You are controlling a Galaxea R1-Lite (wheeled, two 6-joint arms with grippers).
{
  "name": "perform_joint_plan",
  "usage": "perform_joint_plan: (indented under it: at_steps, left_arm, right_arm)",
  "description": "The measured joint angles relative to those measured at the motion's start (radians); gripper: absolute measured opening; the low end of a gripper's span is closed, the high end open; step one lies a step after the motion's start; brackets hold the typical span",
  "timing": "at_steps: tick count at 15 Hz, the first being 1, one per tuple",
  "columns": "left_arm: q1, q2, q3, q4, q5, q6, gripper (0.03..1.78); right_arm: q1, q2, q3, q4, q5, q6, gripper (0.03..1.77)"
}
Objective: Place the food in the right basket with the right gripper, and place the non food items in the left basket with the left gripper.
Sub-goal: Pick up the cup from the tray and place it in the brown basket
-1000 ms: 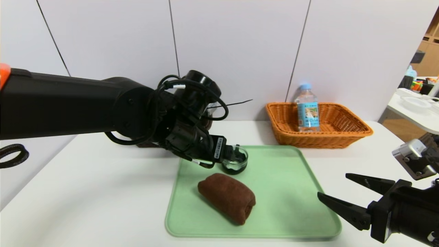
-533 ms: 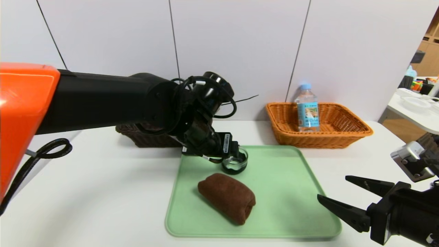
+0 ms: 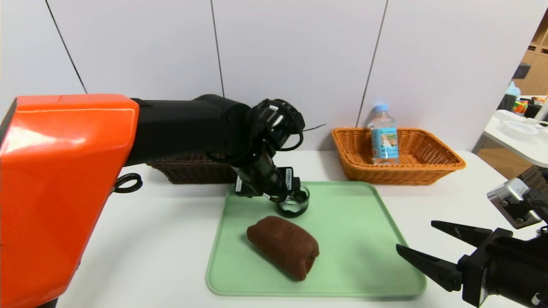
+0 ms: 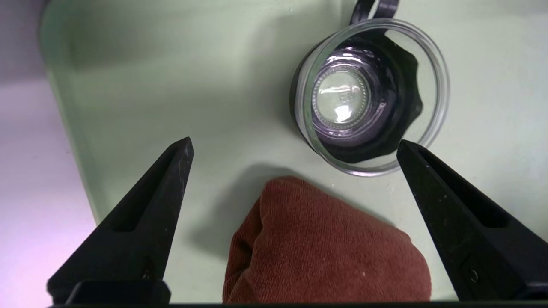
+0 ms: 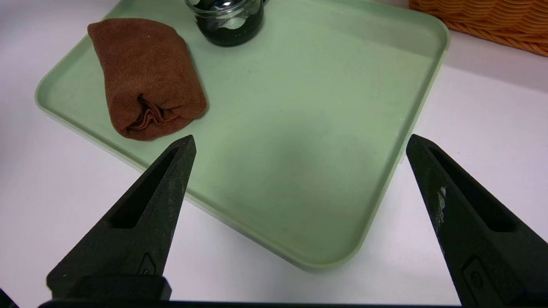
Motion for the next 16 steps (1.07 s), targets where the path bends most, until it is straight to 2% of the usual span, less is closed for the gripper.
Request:
perform_joint_plan:
  at_steps: [2,7,11,16]
  left_arm:
    - [0.0,0.026,-0.007,-0.004,0.036,-0.004,1.69]
    - [0.0,0.059,-0.009,-0.007,0.044,-0.004,1.69]
    - [0.0,0.074,-0.009,-0.019,0.077,-0.003,1.69]
    - [0.001,0.084,-0.009,-0.021,0.079,-0.003,1.69]
  right_arm:
    - [0.0,0.0,0.0,0.0,0.0,0.0,1.69]
    - [0.001,-0.001,0.008,-0.002,-0.001,0.001,1.69]
    - [0.001,-0.003,0.012,-0.002,-0.001,0.001,1.69]
    - [0.0,-0.006,0.016,-0.002,-0.001,0.001,1.69]
